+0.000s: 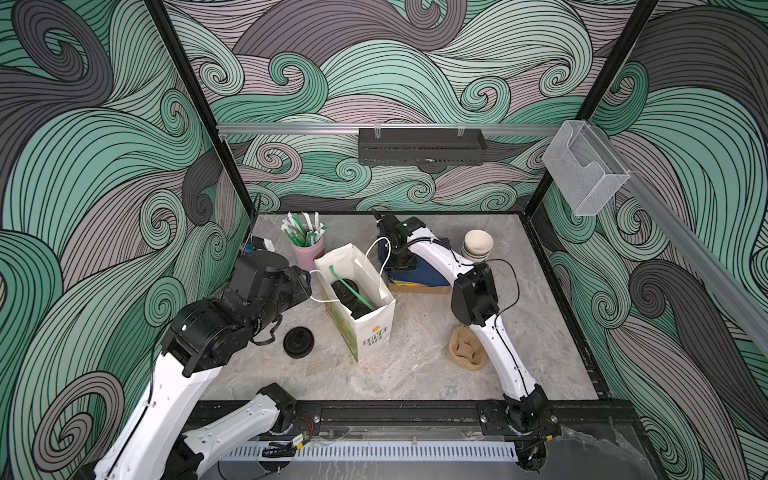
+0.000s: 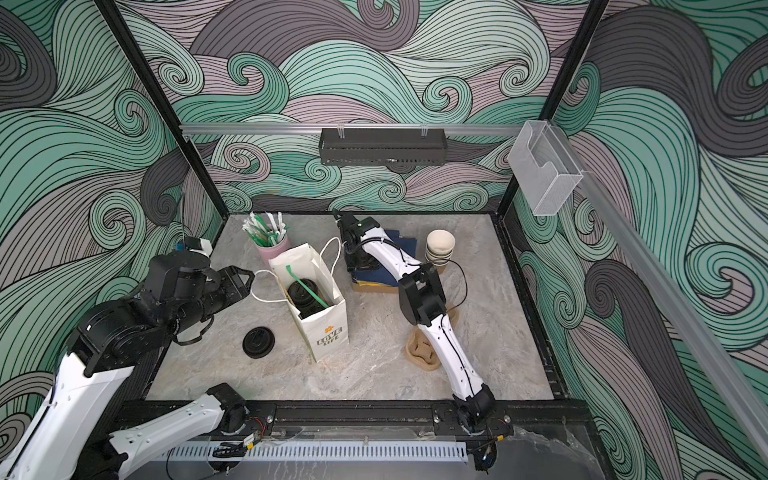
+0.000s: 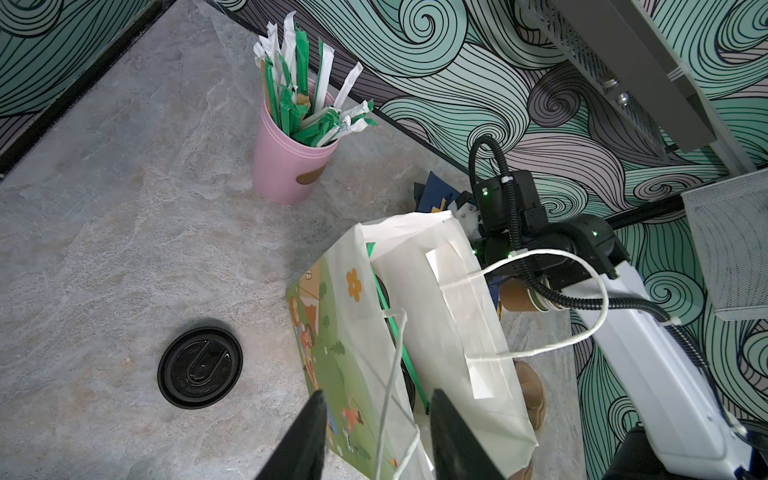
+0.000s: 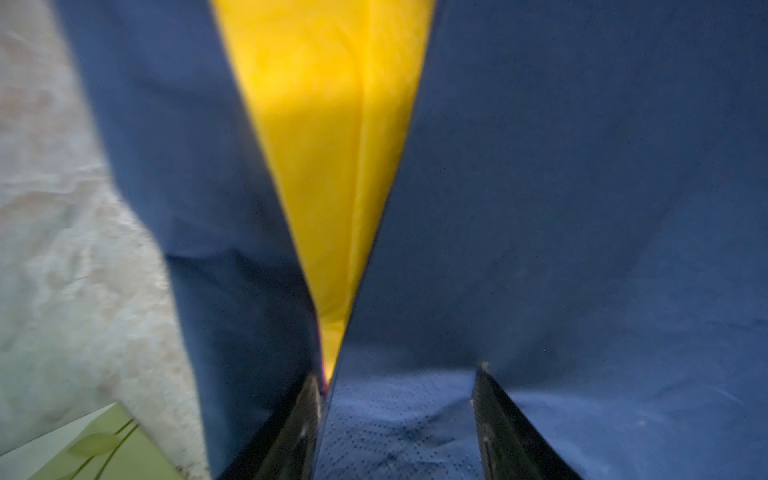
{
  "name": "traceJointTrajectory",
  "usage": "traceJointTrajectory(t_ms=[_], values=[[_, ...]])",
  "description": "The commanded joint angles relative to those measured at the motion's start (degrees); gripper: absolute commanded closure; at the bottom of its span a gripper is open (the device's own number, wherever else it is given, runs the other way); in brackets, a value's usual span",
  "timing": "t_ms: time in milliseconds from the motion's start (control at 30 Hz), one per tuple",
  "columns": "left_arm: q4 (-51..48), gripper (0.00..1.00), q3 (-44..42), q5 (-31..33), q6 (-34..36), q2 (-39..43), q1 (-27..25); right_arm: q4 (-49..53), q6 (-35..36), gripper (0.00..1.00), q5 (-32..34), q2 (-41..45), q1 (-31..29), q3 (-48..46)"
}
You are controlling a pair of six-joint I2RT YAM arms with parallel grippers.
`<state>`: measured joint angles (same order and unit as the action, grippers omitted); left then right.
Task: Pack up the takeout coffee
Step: 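Hold the navy napkins in the right gripper while the left gripper waits by the bag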
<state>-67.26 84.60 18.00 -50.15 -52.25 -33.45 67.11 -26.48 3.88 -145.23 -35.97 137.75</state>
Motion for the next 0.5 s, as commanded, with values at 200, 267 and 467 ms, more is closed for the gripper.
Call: traceJointTrajectory(t_ms=[200,267,467], values=[[0.2,0.56,2.1,1.2,0.8,0.0,0.4,1.5,-1.1,0.66,2.6,2.7,-0.6,-0.8],[0.1,0.56,2.2,1.2,0.8,-0.1,0.4,1.6,-1.0,0.71,2.9,3.5,-0.6,-0.8],[0.5,0.56,2.3,1.1,0.8,-0.5,0.3,1.9,-0.5,0.79,3.1,5.4,-0.2,-1.0]])
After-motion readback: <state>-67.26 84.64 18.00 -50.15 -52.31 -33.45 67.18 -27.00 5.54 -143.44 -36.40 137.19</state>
